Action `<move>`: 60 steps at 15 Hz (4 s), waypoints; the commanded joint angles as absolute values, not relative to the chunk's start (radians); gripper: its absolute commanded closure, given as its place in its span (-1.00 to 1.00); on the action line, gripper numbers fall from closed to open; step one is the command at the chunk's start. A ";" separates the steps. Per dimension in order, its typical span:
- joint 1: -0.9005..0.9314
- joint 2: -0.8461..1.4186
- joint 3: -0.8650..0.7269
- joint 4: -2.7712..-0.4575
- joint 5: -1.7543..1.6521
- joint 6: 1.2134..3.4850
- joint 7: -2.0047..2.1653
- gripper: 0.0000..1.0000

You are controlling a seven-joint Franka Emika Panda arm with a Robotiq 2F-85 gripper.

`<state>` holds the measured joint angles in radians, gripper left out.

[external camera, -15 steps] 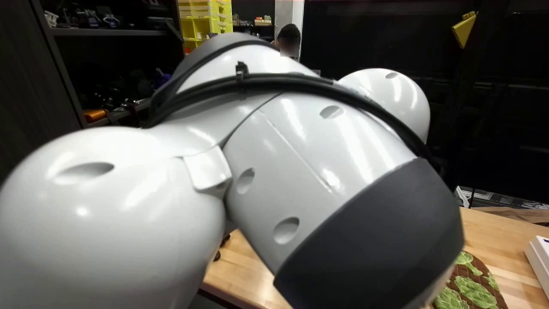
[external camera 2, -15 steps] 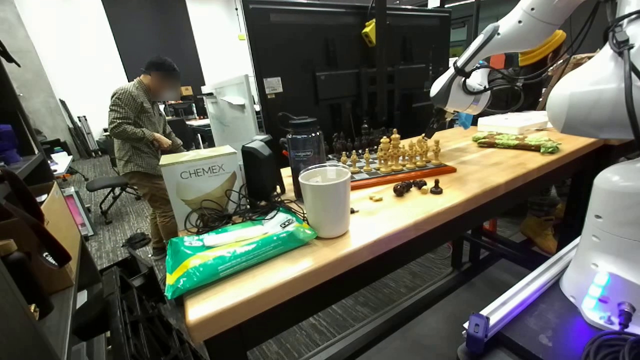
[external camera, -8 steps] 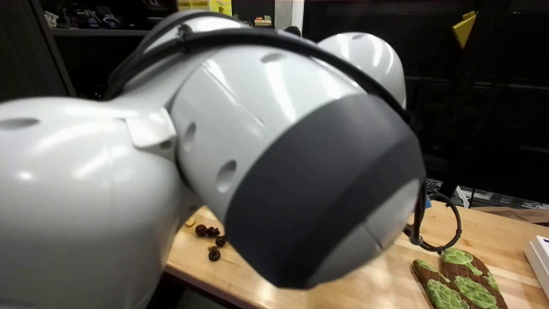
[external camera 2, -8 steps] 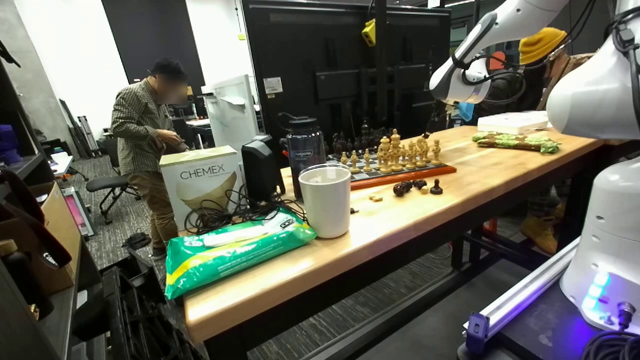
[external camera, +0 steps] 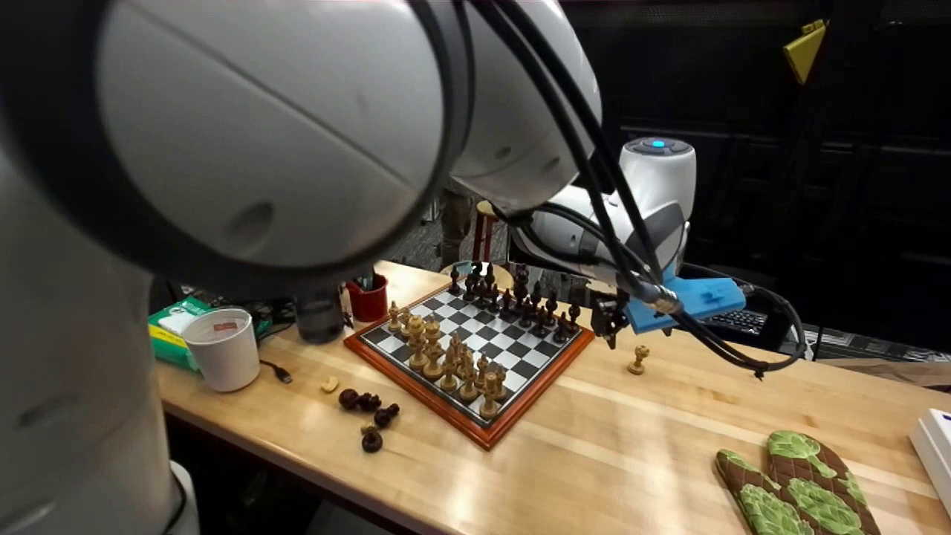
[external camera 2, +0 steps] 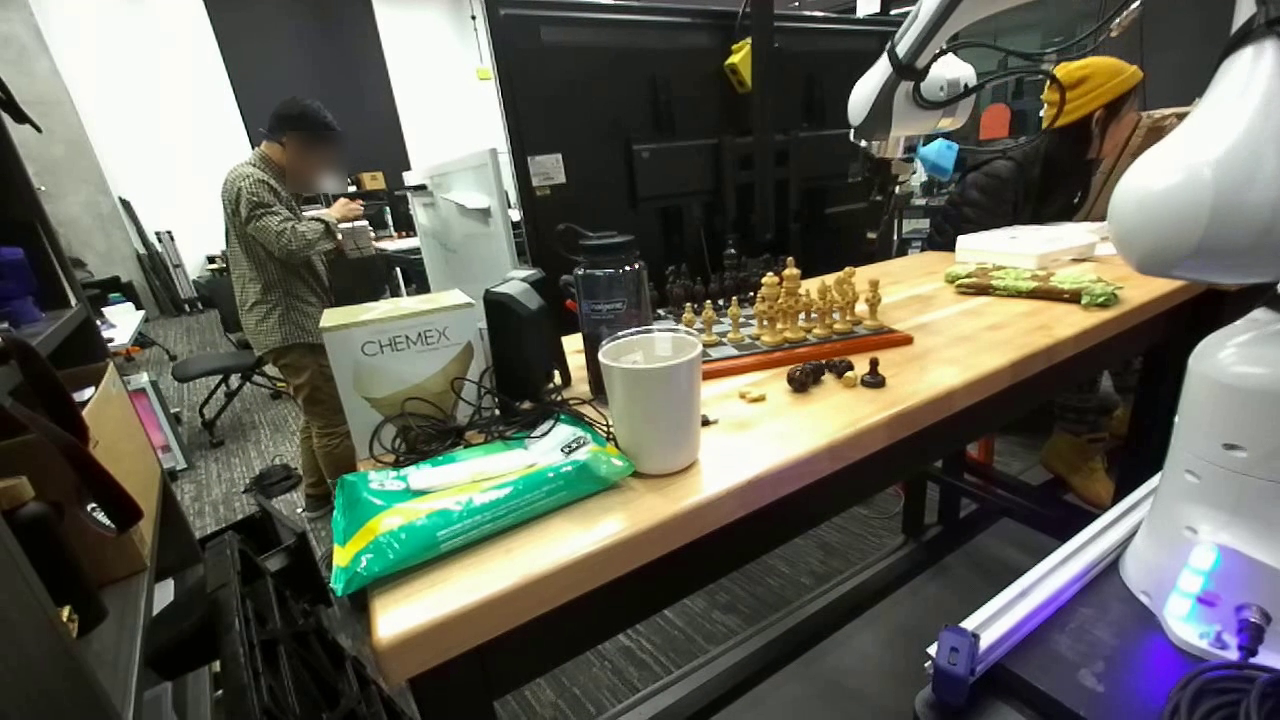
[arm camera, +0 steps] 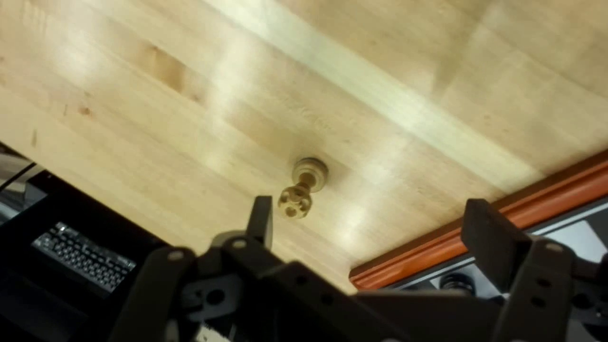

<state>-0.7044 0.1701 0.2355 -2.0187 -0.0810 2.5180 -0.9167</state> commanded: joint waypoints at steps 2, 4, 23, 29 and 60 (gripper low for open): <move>-0.440 0.144 0.034 -1.916 -0.154 2.151 -0.792 -1.00; -0.361 0.167 -0.017 -1.861 -0.164 2.047 -0.757 -1.00; -0.307 0.398 -0.091 -1.589 -0.047 2.004 -0.795 -1.00; -0.326 0.502 -0.089 -1.472 -0.049 2.011 -0.815 -1.00; -0.355 0.572 -0.074 -1.380 -0.010 1.975 -0.925 0.86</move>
